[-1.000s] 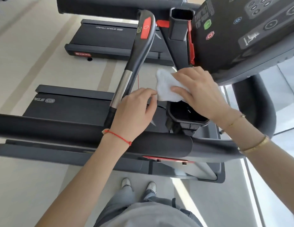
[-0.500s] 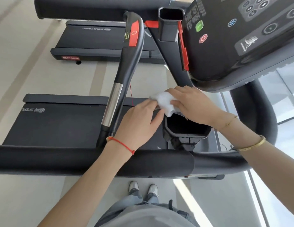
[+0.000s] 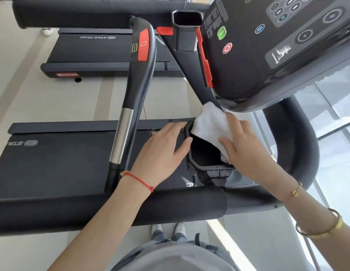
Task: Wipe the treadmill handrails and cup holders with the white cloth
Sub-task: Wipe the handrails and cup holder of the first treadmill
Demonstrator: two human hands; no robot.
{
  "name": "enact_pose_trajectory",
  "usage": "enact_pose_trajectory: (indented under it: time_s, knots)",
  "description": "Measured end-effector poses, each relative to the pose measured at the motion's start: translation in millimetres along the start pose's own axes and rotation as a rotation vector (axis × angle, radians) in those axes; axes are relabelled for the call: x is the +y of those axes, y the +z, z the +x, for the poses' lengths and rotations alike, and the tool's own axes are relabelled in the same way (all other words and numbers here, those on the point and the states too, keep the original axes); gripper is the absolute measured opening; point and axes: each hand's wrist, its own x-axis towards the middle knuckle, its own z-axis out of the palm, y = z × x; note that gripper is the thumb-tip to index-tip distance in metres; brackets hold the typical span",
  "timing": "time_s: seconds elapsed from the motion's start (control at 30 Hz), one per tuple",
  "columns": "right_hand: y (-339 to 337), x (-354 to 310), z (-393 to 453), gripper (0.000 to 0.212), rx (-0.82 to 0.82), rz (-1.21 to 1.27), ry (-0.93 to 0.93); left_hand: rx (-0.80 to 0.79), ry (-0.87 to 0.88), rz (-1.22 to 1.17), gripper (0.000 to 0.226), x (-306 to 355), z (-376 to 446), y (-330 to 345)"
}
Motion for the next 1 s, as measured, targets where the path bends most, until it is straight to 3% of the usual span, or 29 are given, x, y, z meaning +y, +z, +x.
enact_pose_trajectory:
  time_s: [0.2, 0.4, 0.63, 0.73, 0.9, 1.0]
  knots:
    - [-3.7, -7.9, 23.3, 0.047, -0.044, -0.034, 0.033, 0.015, 0.018, -0.024, 0.044, 1.8, -0.2, -0.5]
    - [-7.6, 0.9, 8.2, 0.054, -0.026, -0.014, 0.045, 0.029, 0.024, -0.032, 0.044, 0.8, -1.6, 0.2]
    - [-4.2, -22.0, 55.0, 0.038, -0.115, -0.261, -0.409, 0.070, 0.005, -0.043, 0.021, -0.1, -1.6, 4.2]
    - [-6.1, -11.3, 49.4, 0.039, -0.075, -0.269, -0.400, 0.066, -0.005, -0.052, 0.027, -0.9, -2.3, 4.9]
    - [-8.9, 7.7, 24.0, 0.047, -0.042, -0.165, -0.230, 0.010, -0.036, -0.081, 0.045, 0.6, -2.1, 3.4]
    - [-7.1, -3.5, 34.7, 0.048, -0.045, -0.211, -0.281, 0.009, -0.044, -0.073, 0.042, 2.2, -1.7, 3.7]
